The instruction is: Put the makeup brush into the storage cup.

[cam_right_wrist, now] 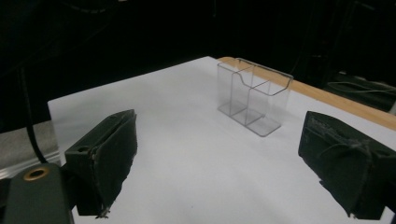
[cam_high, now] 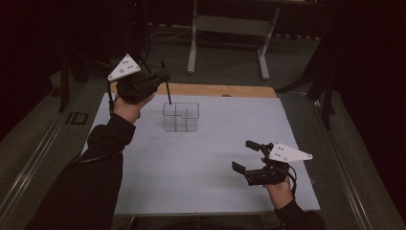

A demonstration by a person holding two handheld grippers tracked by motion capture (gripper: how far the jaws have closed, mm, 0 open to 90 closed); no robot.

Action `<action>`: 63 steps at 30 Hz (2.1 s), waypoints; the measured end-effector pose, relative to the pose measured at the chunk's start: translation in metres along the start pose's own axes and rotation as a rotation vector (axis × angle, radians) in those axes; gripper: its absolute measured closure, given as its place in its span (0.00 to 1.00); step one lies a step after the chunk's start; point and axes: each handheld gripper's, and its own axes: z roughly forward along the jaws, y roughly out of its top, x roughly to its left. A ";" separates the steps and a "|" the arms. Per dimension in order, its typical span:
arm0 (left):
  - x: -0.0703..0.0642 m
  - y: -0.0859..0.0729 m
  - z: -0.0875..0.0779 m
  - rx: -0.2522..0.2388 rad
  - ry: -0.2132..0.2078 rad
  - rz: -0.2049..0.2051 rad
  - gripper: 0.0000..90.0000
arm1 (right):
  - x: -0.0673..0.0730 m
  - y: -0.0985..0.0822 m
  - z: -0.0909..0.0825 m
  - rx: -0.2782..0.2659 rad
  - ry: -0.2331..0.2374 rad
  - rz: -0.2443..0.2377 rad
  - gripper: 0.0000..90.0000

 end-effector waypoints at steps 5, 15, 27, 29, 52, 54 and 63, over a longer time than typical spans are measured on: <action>0.009 -0.009 0.008 0.005 0.035 -0.002 0.95 | 0.000 -0.001 0.000 -0.005 -0.001 -0.002 0.12; 0.023 -0.036 0.028 0.036 0.081 -0.024 0.95 | -0.002 -0.002 0.000 0.000 0.005 -0.003 0.12; 0.037 -0.064 0.039 0.061 0.124 -0.061 0.95 | -0.001 -0.003 0.001 0.007 0.009 -0.004 0.12; 0.037 -0.068 0.040 0.062 0.122 -0.070 0.95 | 0.000 -0.003 0.001 0.008 0.010 -0.007 0.12; 0.038 -0.103 0.052 0.142 0.114 -0.134 0.95 | 0.001 -0.005 0.003 0.018 0.019 -0.012 0.12; 0.038 -0.105 0.053 0.146 0.122 -0.138 0.95 | 0.001 -0.005 0.003 0.016 0.023 -0.009 0.12; 0.038 -0.114 0.056 0.164 0.136 -0.141 0.94 | 0.001 -0.004 0.003 0.019 0.027 -0.008 0.12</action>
